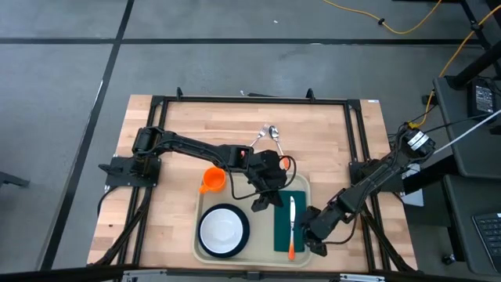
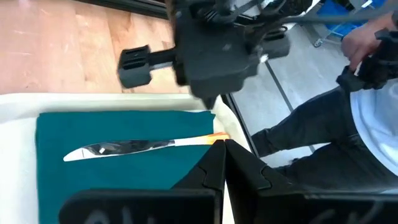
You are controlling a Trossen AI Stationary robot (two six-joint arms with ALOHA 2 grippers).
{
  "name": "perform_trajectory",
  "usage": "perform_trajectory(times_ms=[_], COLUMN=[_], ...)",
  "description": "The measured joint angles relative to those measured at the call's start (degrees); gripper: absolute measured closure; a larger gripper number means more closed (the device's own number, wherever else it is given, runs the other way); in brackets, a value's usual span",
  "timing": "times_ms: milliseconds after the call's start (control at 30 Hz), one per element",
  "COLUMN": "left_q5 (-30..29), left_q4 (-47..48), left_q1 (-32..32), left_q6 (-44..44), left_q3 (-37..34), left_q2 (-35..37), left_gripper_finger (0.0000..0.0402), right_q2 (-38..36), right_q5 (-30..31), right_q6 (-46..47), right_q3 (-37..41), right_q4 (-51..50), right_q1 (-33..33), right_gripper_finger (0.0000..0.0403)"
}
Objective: Set up tray
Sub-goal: Adjust the green napkin on the brown serving tray
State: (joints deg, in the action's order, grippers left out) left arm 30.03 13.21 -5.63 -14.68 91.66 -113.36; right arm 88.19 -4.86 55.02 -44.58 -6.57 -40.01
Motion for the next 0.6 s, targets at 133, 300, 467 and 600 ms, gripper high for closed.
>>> perform_trajectory(times_ms=[133,300,467,600], left_q5=[1.24,1.38,1.37,1.36], left_q4=[-0.09,-0.10,-0.11,-0.13], left_q1=[0.00,0.02,0.04,0.05], left_q6=[-0.46,-0.59,-0.59,-0.59], left_q3=[0.00,0.00,0.00,0.00], left_q2=[0.00,0.00,0.00,0.00], left_gripper_finger=[0.0401,0.0399,0.0400,0.0399], right_q2=[2.11,3.17,5.95,7.89], right_q5=[-0.61,-0.83,-4.23,-7.01], right_q6=[-1.40,-2.30,-2.54,-1.14], right_q3=[0.00,0.00,0.00,0.02], right_q4=[1.02,1.87,2.69,2.78], right_q1=[0.99,1.97,1.99,1.97], right_gripper_finger=[0.0398,0.0400,0.0400,0.0399])
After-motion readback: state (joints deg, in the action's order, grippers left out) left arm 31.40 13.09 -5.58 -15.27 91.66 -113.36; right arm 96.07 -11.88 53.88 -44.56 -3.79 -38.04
